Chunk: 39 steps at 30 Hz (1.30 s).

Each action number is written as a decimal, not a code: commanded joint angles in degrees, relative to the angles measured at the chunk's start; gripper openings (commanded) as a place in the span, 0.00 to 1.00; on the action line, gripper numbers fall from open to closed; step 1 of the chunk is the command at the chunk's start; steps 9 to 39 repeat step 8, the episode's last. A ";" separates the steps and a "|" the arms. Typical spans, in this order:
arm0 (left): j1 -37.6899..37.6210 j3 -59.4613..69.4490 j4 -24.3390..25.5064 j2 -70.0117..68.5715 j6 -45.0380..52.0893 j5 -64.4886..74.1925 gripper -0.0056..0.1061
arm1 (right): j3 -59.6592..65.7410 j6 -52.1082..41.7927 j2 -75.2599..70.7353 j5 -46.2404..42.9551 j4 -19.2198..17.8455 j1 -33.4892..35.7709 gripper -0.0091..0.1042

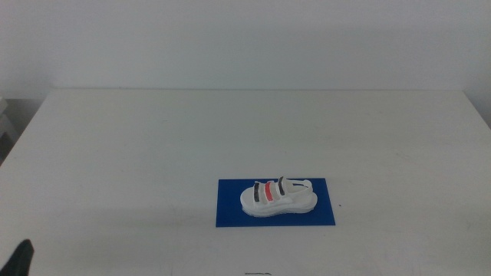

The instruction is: Use one arm to grab the shoe from the table and place it on the mat.

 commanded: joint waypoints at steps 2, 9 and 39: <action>-0.09 0.24 -1.16 -2.28 -0.71 -5.50 0.89 | -1.06 -0.30 -1.11 -4.47 -0.51 0.09 0.91; -0.09 0.82 -1.31 -2.29 -0.71 -5.21 0.89 | -1.06 -0.30 -1.11 -4.47 -0.51 0.09 0.91; -0.09 0.82 -1.31 -2.29 -0.71 -5.21 0.89 | -1.06 -0.30 -1.11 -4.47 -0.51 0.09 0.91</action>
